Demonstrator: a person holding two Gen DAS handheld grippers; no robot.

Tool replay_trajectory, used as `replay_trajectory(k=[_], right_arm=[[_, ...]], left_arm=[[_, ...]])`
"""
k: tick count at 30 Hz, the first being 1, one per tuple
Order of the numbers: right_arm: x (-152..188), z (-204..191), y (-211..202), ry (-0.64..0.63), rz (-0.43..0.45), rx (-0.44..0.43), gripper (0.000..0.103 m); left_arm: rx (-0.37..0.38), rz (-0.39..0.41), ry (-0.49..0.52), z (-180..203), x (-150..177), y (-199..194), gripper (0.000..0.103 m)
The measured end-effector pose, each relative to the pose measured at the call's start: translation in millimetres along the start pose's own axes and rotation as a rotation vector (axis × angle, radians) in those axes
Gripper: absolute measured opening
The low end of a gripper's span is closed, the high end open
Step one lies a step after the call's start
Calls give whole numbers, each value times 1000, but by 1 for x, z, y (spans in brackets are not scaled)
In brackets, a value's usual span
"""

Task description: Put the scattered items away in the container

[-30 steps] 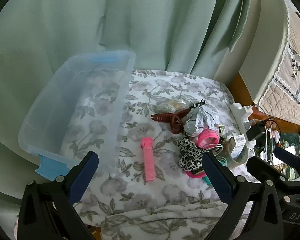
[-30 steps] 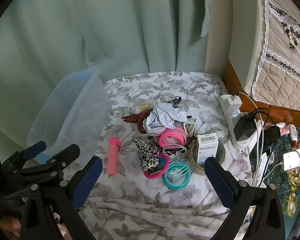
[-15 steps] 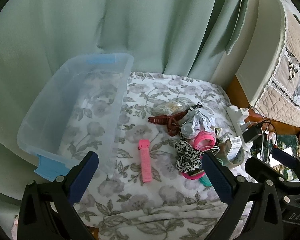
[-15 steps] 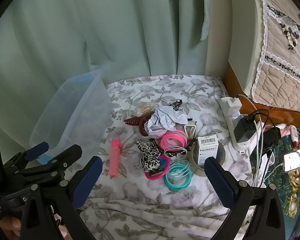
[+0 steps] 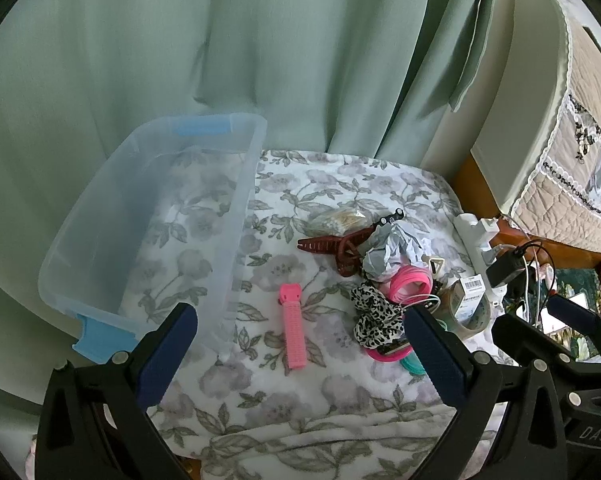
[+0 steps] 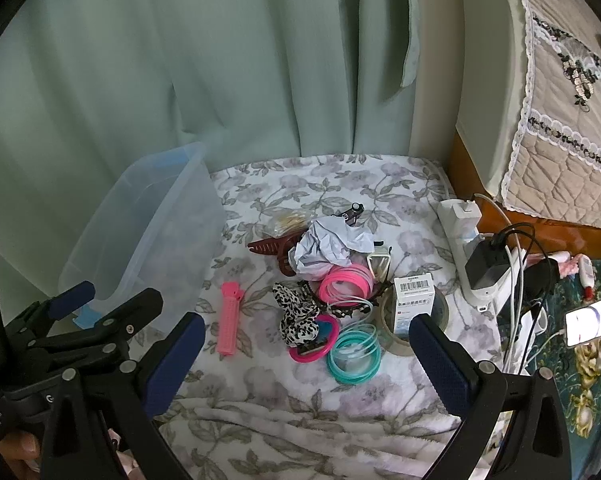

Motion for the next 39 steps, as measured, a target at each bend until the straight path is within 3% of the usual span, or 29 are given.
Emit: replay_trajectory(k=[19,32,39], right_arm=[[1,0,0,6,1,-22,103],[0,9,-1,31,28,-82,103],[-2,17,0,44,44,-106,103]], left_arm=[[10,-9,7,2,1,0,103],[88,39,-1,14,-4,-3,103],[99,18,22,25,-6,5,103]])
Point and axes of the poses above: each gripper's, at about its wrist camera, not at the fingertips, and y roughly the way its jaws point, z to its right, x to its underside, the point moved 3 cm from there along y, roughly the way its jaws point, and after that the axes turned 3 degrees about -z, right-handed, at the moved point
